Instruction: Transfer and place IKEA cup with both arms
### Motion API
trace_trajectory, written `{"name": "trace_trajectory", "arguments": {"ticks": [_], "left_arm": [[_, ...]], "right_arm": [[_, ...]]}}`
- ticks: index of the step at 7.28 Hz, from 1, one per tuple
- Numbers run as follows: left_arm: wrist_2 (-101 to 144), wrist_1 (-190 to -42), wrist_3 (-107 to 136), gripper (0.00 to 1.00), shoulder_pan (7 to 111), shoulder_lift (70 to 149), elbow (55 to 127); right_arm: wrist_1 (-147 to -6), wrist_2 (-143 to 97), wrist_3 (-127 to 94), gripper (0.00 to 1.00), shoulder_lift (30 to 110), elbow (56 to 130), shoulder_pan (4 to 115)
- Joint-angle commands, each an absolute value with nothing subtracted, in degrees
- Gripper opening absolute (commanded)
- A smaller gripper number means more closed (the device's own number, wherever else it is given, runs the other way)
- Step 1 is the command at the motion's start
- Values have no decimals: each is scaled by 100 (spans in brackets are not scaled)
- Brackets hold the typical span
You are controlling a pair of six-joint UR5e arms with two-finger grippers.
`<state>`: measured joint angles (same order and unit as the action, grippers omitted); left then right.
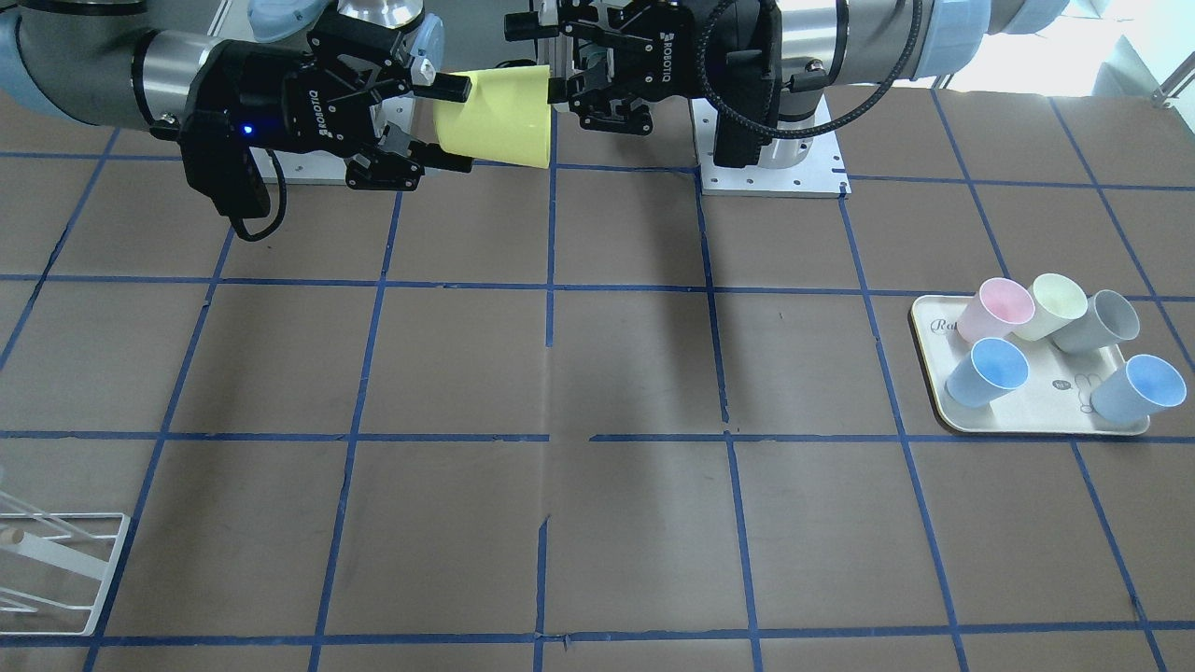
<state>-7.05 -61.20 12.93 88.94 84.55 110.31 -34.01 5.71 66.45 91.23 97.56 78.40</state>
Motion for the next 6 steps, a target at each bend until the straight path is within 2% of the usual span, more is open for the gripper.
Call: {"name": "trace_trajectory", "arguments": {"ticks": [1,2,3,4,5,6], "left_arm": [[-721,-6039,1283,28,8895,8464,11030],[-721,-6029,1283,15,8895,8464,11030],[-721,-6021,1283,11,8895,8455,11030],[-721,-6012,1292,4,8895,8455,11030],[-721,-6012,1292,0,8895,8438,11030],[-721,-6012,1292,0,8895,8420,11022]], "right_arm": [[-3401,571,6636,24,9123,9756,7840],[-3401,571,6636,27,9123,9756,7840],[-3401,571,6636,32,9114,9756,7840],[-3401,571,6575,51,9123,9756,7840],[-3419,449,6130,100,9114,9747,7840],[-3428,448,6030,100,9114,9721,7831]]}}
